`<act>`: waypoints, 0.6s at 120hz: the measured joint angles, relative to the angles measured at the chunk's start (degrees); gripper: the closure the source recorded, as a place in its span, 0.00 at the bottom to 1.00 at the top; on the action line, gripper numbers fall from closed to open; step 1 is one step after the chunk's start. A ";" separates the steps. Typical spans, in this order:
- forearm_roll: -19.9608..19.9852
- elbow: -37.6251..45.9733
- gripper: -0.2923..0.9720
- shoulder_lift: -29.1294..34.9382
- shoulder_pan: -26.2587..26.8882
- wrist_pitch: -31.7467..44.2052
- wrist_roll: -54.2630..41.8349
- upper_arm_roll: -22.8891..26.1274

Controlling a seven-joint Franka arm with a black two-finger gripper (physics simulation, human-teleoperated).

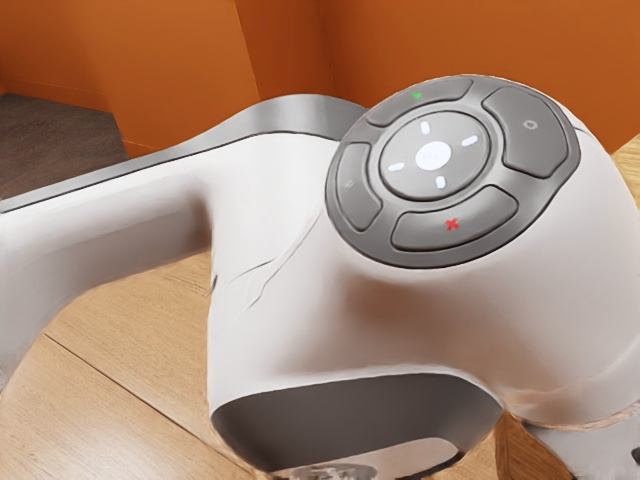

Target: Pull the drawer handle with one arm to open the drawer

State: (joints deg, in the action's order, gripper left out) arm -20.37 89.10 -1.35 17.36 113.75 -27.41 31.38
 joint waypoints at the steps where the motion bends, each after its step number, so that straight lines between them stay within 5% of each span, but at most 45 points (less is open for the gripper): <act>1: 0.00 0.02 0.25 -0.01 -0.10 0.03 -0.02 0.01; 72: 0.07 1.16 0.25 -0.59 4.31 2.05 -0.67 0.17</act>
State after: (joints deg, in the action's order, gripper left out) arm -20.30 90.26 -1.94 21.67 115.80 -28.08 31.56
